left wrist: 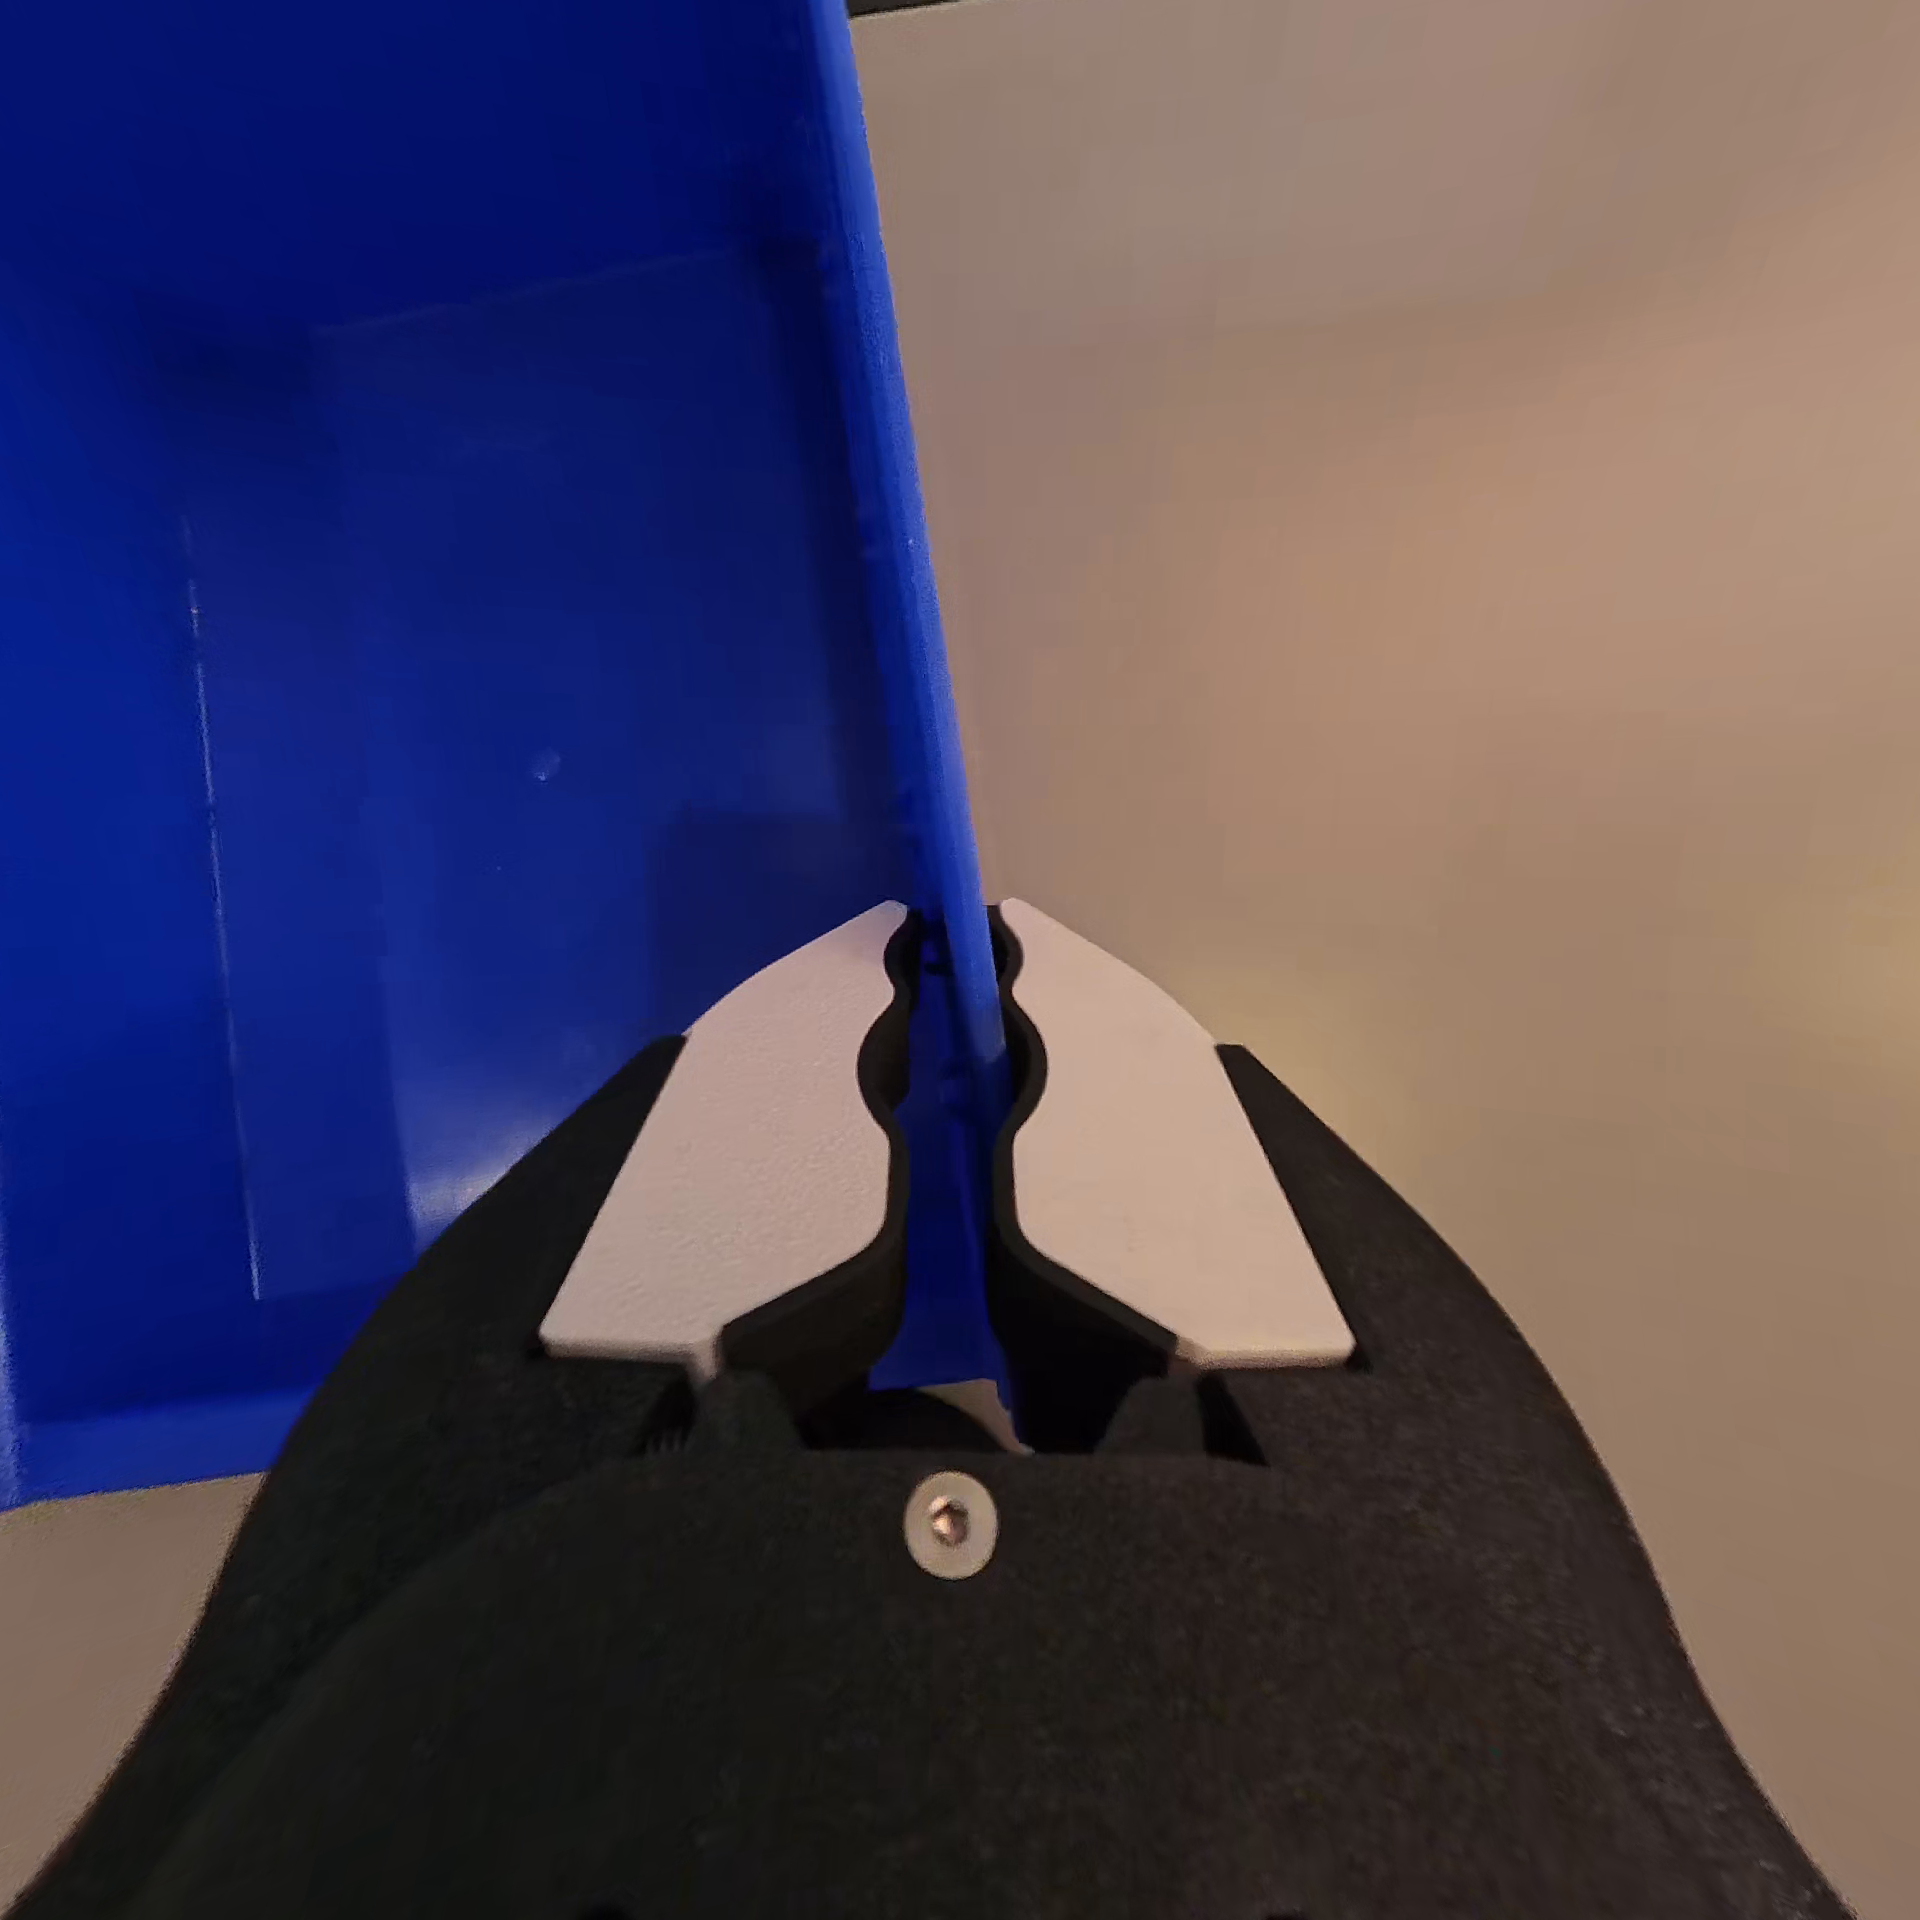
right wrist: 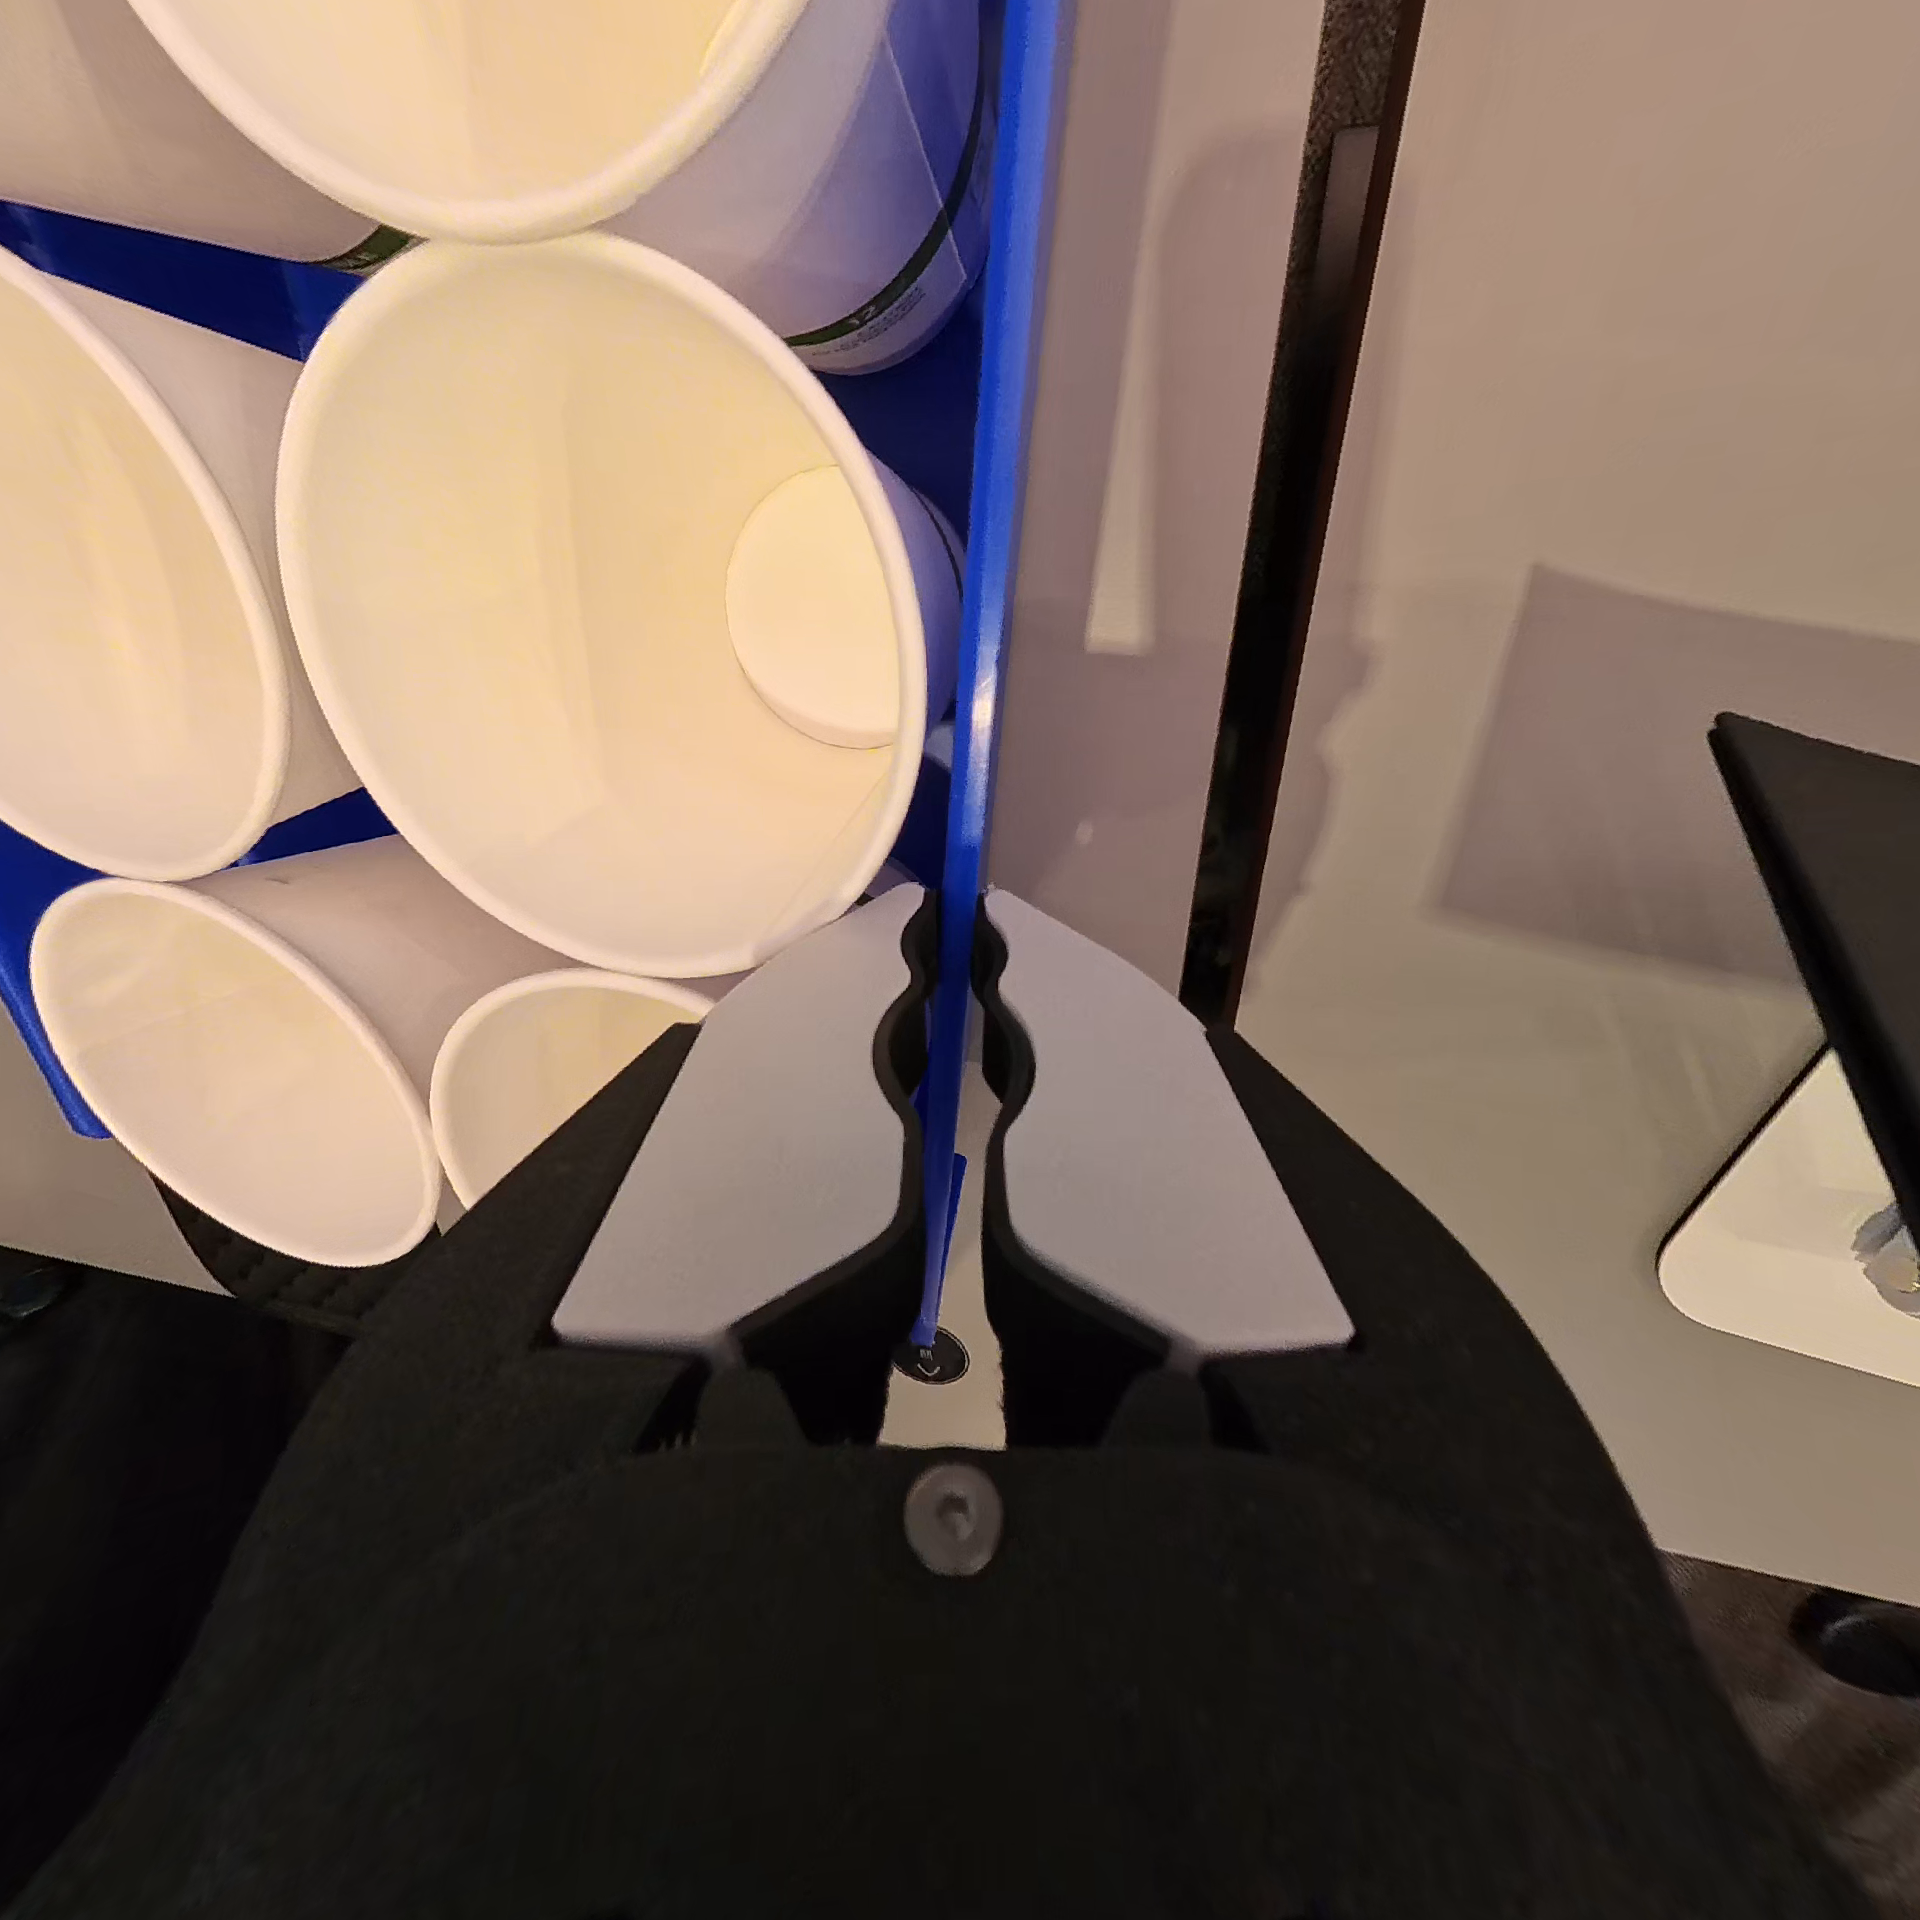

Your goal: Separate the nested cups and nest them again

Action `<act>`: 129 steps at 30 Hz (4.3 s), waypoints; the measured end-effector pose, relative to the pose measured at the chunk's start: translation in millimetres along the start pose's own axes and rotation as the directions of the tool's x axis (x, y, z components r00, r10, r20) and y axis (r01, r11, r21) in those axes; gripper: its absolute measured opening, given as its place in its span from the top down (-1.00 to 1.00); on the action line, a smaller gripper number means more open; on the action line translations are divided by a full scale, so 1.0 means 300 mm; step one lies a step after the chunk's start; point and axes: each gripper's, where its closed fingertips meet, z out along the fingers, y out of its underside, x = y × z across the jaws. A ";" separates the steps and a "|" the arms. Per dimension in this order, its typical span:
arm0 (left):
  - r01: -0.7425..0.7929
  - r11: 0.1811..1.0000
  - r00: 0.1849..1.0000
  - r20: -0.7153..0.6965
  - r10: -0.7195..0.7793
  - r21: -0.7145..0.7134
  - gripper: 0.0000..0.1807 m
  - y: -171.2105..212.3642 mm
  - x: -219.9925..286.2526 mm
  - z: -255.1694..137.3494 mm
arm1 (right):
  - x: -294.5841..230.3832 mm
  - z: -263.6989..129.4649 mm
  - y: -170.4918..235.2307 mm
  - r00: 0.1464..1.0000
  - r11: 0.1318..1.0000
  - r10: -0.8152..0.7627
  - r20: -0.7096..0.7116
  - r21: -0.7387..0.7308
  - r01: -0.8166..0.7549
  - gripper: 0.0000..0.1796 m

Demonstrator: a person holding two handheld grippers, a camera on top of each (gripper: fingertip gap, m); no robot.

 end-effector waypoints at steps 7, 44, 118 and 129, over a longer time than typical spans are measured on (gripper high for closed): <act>-0.140 0.990 0.989 -0.054 0.141 0.020 0.88 0.002 0.283 -0.022 | 0.001 0.001 0.001 1.000 1.000 -0.007 -0.013 -0.019 0.007 0.94; -0.210 0.899 0.803 -0.457 0.383 0.385 0.29 -0.024 1.006 -0.271 | 0.000 0.007 -0.002 0.998 0.998 0.059 -0.029 -0.033 -0.060 0.96; -0.188 0.915 0.860 -0.391 0.329 0.357 0.35 0.164 0.662 -0.357 | -0.087 0.141 0.024 0.998 0.998 0.023 0.060 -0.055 -0.020 0.91; -0.190 0.911 0.858 -0.390 0.335 0.365 0.36 0.164 0.656 -0.370 | -0.087 0.139 0.022 0.994 0.992 0.100 0.050 -0.078 -0.096 0.92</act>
